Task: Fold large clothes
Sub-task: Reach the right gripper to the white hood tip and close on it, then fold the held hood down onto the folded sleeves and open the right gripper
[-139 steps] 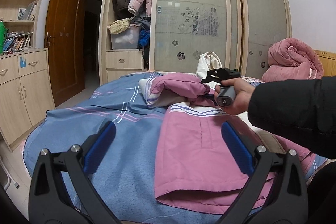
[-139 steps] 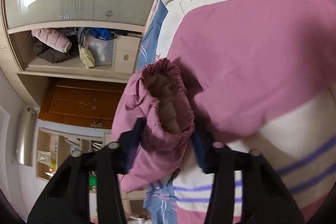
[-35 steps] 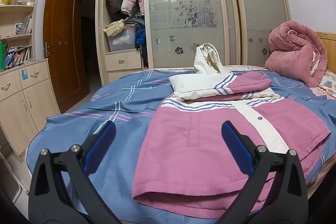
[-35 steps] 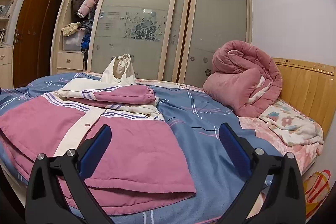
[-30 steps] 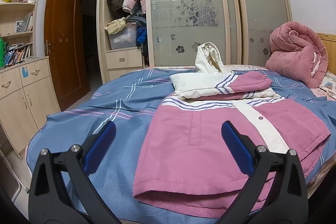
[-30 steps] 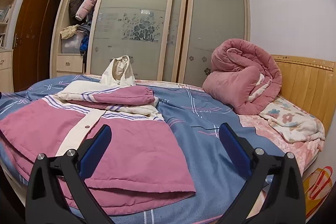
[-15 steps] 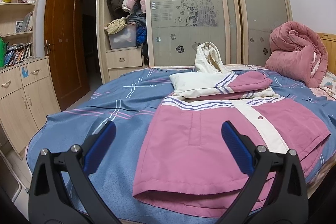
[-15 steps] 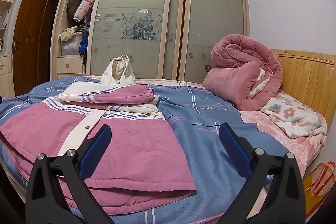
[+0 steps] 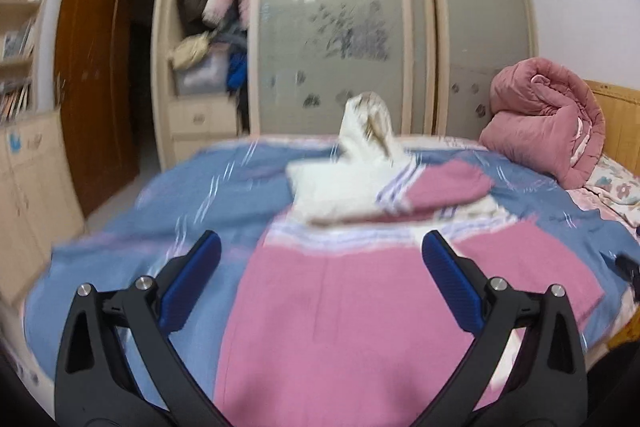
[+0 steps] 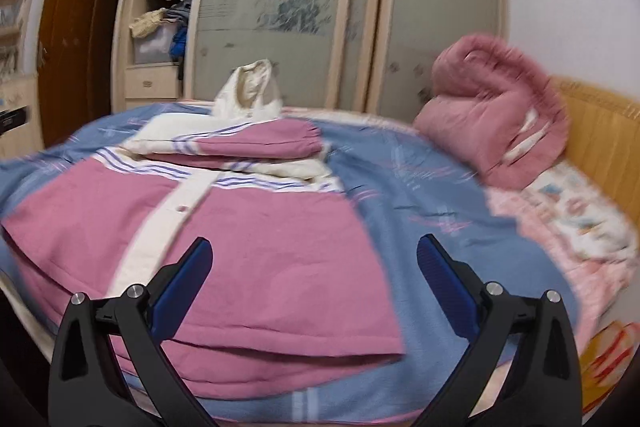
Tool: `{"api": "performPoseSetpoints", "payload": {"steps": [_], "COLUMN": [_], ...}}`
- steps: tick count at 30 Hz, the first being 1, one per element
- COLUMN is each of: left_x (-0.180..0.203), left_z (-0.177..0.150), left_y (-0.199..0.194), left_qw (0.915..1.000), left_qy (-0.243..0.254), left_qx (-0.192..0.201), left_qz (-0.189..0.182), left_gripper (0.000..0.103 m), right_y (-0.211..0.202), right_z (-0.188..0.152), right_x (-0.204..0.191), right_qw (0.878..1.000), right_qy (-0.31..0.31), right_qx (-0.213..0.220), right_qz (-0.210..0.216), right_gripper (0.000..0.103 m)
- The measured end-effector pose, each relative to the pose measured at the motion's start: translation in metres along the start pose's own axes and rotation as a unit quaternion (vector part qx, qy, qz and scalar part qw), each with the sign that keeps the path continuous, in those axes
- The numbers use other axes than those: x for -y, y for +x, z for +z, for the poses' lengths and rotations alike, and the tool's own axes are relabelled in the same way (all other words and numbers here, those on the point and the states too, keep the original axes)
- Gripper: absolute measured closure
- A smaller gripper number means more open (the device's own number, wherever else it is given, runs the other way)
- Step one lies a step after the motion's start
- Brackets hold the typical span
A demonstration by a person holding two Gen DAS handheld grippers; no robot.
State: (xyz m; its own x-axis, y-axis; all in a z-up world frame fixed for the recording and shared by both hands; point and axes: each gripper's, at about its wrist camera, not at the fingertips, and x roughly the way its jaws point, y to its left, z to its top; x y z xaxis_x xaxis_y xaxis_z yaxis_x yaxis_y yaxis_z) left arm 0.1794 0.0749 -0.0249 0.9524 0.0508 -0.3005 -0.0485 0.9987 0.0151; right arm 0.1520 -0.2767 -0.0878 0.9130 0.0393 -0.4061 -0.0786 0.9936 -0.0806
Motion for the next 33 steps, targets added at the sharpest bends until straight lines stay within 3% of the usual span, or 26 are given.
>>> {"api": "performPoseSetpoints", "payload": {"steps": [3,6,12,14,17,24,27,29,33], "left_x": [0.020,0.029,0.029,0.027,0.017,0.009,0.004,-0.004,-0.021], "left_z": [0.036,0.049,0.006,0.005,0.013,0.008,0.010,0.010,0.006], "left_y": [0.042,0.074,0.124,0.130,0.128,0.144,0.151,0.154,0.161], "left_qw": [0.9996,0.9991,0.9994,0.9994,0.9978,0.9964,0.9966,0.9940,0.9867], "left_qy": [0.014,0.001,-0.016,-0.019,-0.049,-0.069,-0.070,-0.096,-0.151], "left_qx": [0.002,0.005,-0.004,-0.017,0.011,0.025,0.021,0.018,0.011], "left_qz": [-0.025,-0.042,-0.030,-0.023,-0.043,-0.044,-0.037,-0.049,-0.058], "left_gripper": [0.002,0.002,0.002,0.002,0.002,0.002,0.002,0.002,0.002], "right_y": [0.019,0.039,0.108,0.148,0.224,0.388,0.433,0.465,0.523], "right_z": [0.024,0.061,0.150,0.180,0.223,0.290,0.305,0.315,0.327], "right_x": [-0.001,-0.009,-0.043,-0.062,-0.093,-0.162,-0.184,-0.195,-0.204], "right_qw": [0.999,0.997,0.992,0.990,0.982,0.981,0.983,0.984,0.984], "right_qy": [0.041,0.058,0.041,0.037,0.052,0.040,0.021,0.014,0.010], "right_qx": [-0.016,-0.006,0.011,0.004,-0.031,-0.107,-0.114,-0.124,-0.144], "right_qz": [0.032,0.055,0.115,0.139,0.179,0.158,0.139,0.128,0.106], "right_gripper": [0.001,0.001,0.001,0.012,0.030,0.048,0.053,0.061,0.061]}}
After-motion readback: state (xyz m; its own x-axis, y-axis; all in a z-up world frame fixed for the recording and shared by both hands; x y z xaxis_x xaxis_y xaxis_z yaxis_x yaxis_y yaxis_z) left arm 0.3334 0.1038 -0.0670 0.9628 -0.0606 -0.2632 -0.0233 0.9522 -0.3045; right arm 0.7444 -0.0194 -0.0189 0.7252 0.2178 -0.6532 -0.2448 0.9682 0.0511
